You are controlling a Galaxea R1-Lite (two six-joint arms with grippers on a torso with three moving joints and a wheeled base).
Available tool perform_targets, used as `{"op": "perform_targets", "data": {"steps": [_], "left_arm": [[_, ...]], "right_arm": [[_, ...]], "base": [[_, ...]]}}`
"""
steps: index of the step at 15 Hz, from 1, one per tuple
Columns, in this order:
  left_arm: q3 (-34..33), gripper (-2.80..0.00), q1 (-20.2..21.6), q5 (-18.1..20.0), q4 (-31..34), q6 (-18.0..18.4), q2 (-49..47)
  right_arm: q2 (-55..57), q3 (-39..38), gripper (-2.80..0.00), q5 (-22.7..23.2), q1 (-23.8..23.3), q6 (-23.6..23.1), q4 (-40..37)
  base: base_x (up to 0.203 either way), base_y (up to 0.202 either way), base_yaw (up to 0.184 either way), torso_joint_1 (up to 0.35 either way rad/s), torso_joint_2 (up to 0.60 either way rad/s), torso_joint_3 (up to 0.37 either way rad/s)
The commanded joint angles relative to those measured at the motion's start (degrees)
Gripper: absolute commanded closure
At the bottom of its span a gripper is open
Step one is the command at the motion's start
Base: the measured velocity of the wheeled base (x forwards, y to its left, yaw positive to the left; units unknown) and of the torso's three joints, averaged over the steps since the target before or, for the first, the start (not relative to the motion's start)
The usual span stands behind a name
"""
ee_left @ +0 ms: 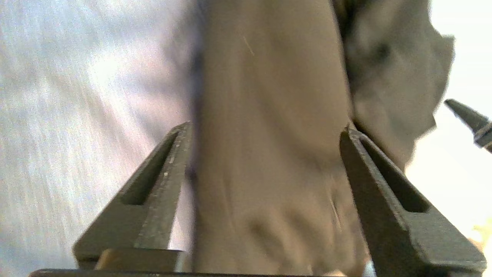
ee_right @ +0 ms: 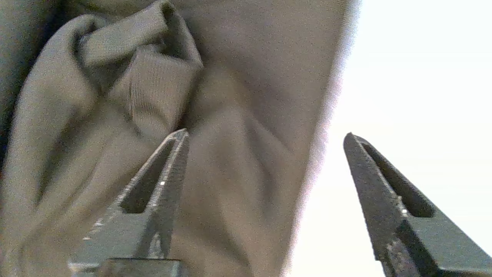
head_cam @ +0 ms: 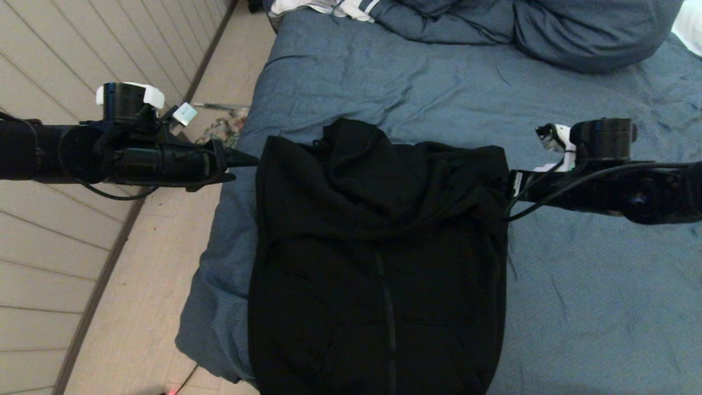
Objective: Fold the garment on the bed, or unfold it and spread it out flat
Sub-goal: Fold the black sweatshirt
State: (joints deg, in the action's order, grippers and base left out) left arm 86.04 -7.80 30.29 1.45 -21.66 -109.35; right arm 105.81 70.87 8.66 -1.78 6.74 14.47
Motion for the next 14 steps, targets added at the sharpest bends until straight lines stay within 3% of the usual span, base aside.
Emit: {"op": "perform_targets", "data": {"steps": [1, 2, 3, 4, 8, 12, 14], "left_arm": [[-7.67, -2.80, 0.40, 0.19, -0.05, 0.06, 9.21], [-12.26, -2.80, 0.45, 0.23, -0.05, 0.16, 12.65], [-17.61, -2.80, 0.47, 0.47, -0.04, 0.18, 15.59], [-23.46, 0.00, 0.44, 1.17, -0.07, 0.20, 18.22], [-43.83, 0.00, -1.38, 3.32, -3.25, 0.91, 23.69], [-57.72, 0.00, -1.78, 3.64, -20.00, 1.31, 22.63], [-60.34, 0.00, -1.76, 3.43, -25.81, 1.37, 20.80]], "right_arm": [[-8.31, -5.25, -2.80, 0.69, -1.62, 0.09, 0.11], [-11.58, -9.14, -2.80, 1.13, -2.52, 0.20, 0.09], [-14.54, -13.86, 0.00, 1.39, -3.38, 0.19, 0.11], [-17.47, -18.87, 0.00, 1.55, -3.96, 0.12, 0.05], [-23.45, -37.64, 0.00, 2.13, -2.85, -0.23, 0.18], [-23.20, -49.93, 0.00, 2.16, 4.75, 0.17, 0.28], [-20.14, -53.05, 0.00, 2.23, 7.35, -0.31, 1.23]], "base": [[0.000, 0.000, 0.000, 0.000, 0.00, 0.000], [0.000, 0.000, 0.000, 0.000, 0.00, 0.000], [0.000, 0.000, 0.000, 0.000, 0.00, 0.000], [0.000, 0.000, 0.000, 0.000, 0.00, 0.000], [0.000, 0.000, 0.000, 0.000, 0.00, 0.000], [0.000, 0.000, 0.000, 0.000, 0.00, 0.000], [0.000, 0.000, 0.000, 0.000, 0.00, 0.000]]}}
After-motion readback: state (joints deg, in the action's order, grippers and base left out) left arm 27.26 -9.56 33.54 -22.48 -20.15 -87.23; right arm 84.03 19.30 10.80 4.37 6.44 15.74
